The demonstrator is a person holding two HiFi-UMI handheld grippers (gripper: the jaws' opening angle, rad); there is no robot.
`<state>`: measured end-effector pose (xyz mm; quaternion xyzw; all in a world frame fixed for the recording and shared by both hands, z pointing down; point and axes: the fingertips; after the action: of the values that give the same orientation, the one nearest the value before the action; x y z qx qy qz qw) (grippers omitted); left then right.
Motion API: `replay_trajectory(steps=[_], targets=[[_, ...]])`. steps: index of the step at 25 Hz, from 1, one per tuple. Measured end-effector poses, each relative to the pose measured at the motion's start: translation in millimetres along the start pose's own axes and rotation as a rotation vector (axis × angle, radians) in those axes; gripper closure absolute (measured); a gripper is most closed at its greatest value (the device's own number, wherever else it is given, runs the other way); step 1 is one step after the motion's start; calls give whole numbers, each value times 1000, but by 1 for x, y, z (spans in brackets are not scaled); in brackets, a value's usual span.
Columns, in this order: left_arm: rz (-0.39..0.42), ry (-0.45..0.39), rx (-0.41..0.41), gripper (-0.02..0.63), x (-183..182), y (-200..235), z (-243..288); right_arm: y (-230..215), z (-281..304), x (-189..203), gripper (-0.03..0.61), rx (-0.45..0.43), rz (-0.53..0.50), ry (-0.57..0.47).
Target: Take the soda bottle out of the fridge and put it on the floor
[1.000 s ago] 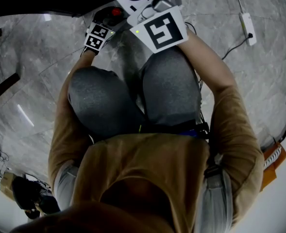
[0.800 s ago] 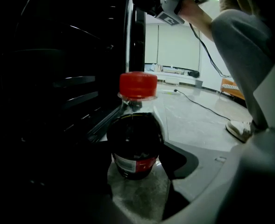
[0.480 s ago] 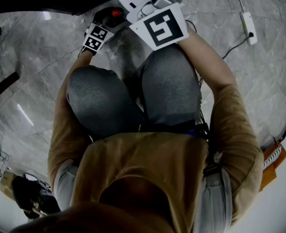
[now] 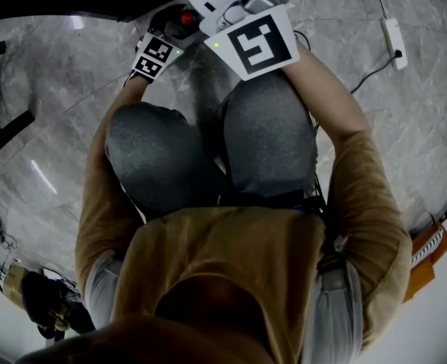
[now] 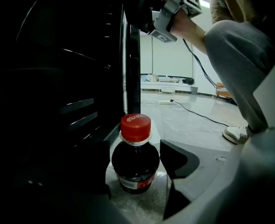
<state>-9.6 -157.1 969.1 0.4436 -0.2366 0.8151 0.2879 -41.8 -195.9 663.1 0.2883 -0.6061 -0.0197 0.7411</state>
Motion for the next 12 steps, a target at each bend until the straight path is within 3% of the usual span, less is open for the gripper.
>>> replay_trajectory(steps=[12], targets=[[41, -11, 13, 293, -13, 6, -13, -10, -1, -5, 577, 42, -6, 2]])
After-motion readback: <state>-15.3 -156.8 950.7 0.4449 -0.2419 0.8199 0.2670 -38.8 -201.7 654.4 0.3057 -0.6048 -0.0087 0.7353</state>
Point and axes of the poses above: the fingertips, and each gripper's own axes: z forward along the fingers, y to its left, x out of its underside, and after that the axes turned 12 degrees about -x, right-handed
